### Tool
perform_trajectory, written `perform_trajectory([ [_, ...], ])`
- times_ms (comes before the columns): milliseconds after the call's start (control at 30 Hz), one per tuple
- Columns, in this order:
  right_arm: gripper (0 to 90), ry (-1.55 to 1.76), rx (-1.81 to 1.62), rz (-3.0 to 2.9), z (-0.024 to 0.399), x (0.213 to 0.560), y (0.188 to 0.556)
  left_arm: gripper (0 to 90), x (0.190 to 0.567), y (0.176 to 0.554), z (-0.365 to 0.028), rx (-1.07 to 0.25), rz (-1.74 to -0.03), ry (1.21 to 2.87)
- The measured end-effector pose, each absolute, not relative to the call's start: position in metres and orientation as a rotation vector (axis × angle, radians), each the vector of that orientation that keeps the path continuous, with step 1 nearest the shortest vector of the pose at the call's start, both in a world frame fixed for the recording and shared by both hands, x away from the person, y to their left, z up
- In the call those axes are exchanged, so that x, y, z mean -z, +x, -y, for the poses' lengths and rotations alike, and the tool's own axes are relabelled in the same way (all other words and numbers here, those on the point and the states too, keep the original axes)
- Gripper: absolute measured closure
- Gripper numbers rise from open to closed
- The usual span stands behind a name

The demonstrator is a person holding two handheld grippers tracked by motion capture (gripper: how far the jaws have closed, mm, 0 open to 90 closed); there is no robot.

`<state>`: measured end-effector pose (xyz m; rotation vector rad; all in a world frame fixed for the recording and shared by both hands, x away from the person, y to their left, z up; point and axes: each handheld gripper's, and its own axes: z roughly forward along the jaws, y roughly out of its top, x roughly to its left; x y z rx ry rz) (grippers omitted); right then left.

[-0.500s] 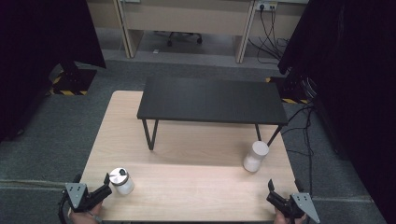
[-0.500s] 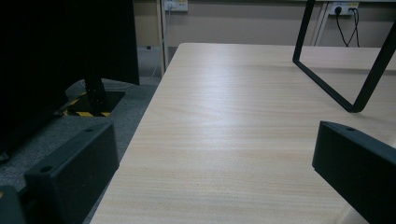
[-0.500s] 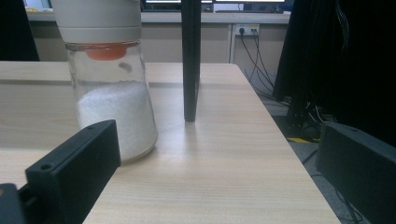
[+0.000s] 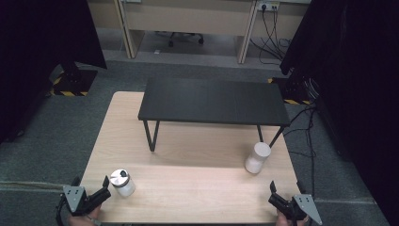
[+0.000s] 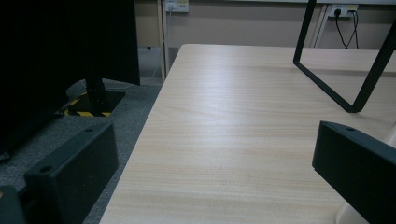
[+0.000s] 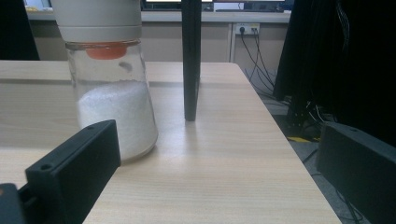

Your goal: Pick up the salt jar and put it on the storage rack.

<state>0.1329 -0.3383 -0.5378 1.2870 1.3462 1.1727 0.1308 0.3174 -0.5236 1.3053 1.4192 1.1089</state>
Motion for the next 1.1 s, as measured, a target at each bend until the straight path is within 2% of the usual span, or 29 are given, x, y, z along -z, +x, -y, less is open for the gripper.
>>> perform_trajectory([
  [1100, 0.2, 1.281, -1.149, -1.365, 0.336, 0.536, 0.134, 0.0, 0.533, 0.098, -0.329, -1.075, -1.369, 1.249],
])
